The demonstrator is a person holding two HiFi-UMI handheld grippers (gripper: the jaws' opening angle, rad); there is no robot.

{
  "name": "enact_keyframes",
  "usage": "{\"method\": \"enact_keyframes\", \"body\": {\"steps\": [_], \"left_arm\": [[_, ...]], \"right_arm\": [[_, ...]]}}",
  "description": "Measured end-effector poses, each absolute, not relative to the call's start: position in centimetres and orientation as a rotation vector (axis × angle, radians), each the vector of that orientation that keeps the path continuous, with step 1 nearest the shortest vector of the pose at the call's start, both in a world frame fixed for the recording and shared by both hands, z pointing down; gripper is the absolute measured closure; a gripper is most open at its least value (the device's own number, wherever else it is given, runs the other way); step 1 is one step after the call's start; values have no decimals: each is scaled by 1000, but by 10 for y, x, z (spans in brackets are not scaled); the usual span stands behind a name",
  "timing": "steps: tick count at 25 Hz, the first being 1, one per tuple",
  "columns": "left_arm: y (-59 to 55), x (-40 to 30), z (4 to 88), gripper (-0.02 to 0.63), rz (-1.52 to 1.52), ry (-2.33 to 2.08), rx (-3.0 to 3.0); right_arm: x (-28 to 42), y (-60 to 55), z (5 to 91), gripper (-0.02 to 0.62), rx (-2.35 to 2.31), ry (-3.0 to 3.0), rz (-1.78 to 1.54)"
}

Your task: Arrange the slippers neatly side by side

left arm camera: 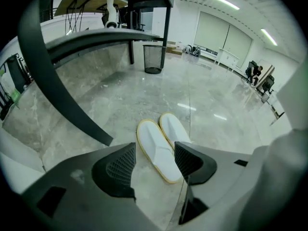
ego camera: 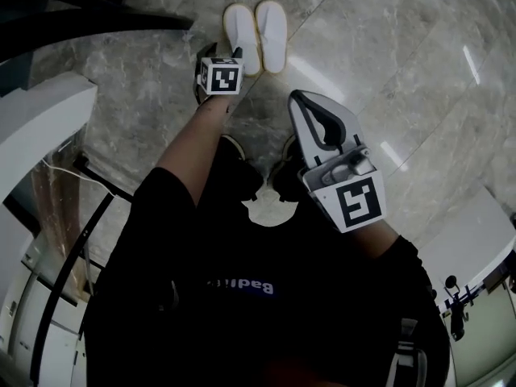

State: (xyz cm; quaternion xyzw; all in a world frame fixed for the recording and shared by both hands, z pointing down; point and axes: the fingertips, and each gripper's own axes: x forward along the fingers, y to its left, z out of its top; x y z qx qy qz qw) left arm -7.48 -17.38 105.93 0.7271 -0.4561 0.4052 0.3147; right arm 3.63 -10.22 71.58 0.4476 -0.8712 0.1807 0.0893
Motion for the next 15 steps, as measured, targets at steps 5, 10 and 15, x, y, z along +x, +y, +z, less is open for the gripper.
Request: {"method": "enact_keyframes", "body": {"steps": [5,10,15], "left_arm": [[-149,-91,933,379,1074,-1210,1995],[-130,-95,800,379,1070,-1216,2093],[-89,-79,671,379,1052,-1148,2193]], "right_arm": [[44,-74,631,595,1285,-2501,631],[53,-57,538,595,1269,-2451,602],[63,-35,456,595,1251,-2400,627]]}}
